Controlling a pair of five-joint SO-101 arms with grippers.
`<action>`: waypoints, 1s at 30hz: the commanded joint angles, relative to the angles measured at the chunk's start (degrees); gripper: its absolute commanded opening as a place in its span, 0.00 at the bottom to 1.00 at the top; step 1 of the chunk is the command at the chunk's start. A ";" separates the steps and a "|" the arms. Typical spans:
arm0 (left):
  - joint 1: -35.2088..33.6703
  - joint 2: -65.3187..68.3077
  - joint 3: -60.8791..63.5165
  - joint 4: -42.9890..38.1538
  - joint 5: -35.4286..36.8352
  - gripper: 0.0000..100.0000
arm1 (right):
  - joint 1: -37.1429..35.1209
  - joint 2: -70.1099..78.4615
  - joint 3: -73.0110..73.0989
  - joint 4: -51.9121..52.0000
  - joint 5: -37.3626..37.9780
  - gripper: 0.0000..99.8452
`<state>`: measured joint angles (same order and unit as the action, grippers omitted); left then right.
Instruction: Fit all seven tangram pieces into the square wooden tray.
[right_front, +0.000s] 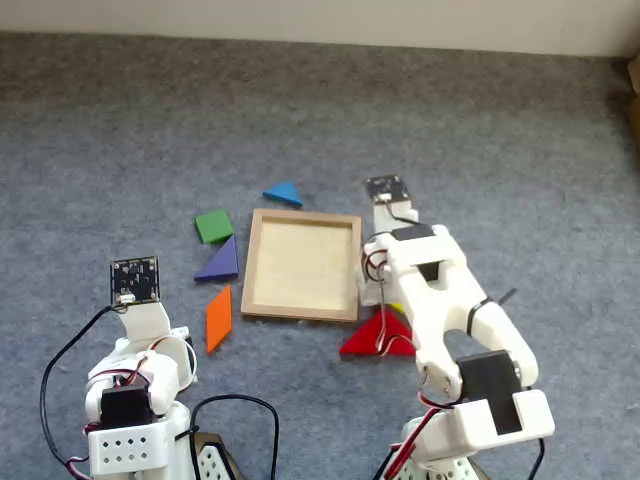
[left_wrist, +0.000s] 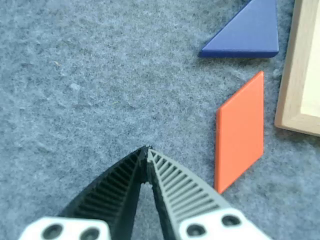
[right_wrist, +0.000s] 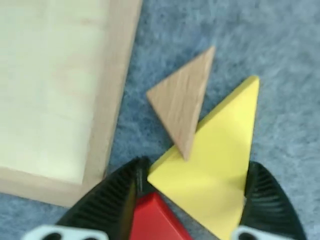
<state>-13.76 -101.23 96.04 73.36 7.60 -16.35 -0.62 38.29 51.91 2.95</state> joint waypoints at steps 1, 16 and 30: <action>0.66 -0.04 1.27 0.18 -0.09 0.01 | 0.84 -0.22 -2.77 -1.10 0.70 0.23; 0.66 -0.04 1.27 0.18 -0.09 0.01 | 0.75 -10.86 -2.77 4.26 0.70 0.23; 0.66 -0.04 1.27 0.18 -0.09 0.01 | -9.71 -14.90 -14.55 14.29 -4.66 0.23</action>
<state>-13.76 -101.23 96.04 73.36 7.60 -22.24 -12.92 30.29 64.22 1.54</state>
